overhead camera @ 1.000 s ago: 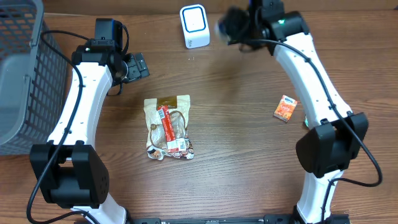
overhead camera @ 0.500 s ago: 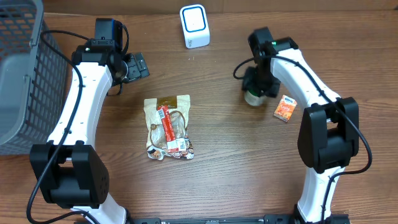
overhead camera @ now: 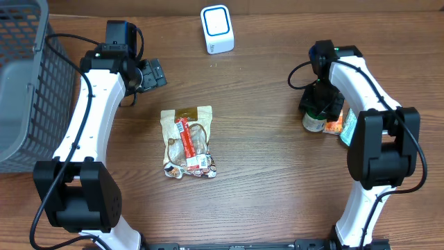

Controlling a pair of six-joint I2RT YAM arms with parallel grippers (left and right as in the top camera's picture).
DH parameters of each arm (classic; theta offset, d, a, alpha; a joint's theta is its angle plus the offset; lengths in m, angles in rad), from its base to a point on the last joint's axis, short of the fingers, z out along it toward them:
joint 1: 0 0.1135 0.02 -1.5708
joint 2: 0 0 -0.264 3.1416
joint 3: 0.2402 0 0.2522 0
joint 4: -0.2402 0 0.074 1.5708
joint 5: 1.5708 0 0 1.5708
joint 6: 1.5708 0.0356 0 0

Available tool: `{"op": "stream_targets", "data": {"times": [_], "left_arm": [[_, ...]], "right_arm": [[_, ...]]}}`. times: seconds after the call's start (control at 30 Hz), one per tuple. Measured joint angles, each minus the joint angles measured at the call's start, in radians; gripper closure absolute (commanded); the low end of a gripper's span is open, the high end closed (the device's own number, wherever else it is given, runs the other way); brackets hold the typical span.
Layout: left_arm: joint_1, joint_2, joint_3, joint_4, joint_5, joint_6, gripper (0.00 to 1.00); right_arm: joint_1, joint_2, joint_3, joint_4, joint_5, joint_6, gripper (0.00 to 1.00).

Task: Scan the item barcode
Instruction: 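Carry the jar back right and set it down on the table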

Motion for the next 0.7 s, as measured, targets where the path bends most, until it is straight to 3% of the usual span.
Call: {"op": "stream_targets", "data": {"times": [0.1, 0.13, 0.17, 0.53, 0.7], "left_arm": [[0.000, 0.000, 0.000, 0.000, 0.000, 0.000, 0.00], [0.000, 0.000, 0.000, 0.000, 0.000, 0.000, 0.00], [0.000, 0.000, 0.000, 0.000, 0.000, 0.000, 0.01], [0.000, 0.000, 0.000, 0.000, 0.000, 0.000, 0.00], [0.000, 0.000, 0.000, 0.000, 0.000, 0.000, 0.00]], "right_arm": [[-0.010, 0.000, 0.000, -0.005, -0.002, -0.001, 0.45], [-0.014, 0.000, 0.000, -0.013, -0.002, -0.002, 0.35], [-0.015, 0.000, 0.000, -0.021, -0.002, -0.002, 0.01], [-0.019, 0.000, 0.006, -0.090, -0.001, -0.006, 0.00], [-0.019, 0.000, 0.123, -0.192, -0.001, -0.006, 0.00]]}}
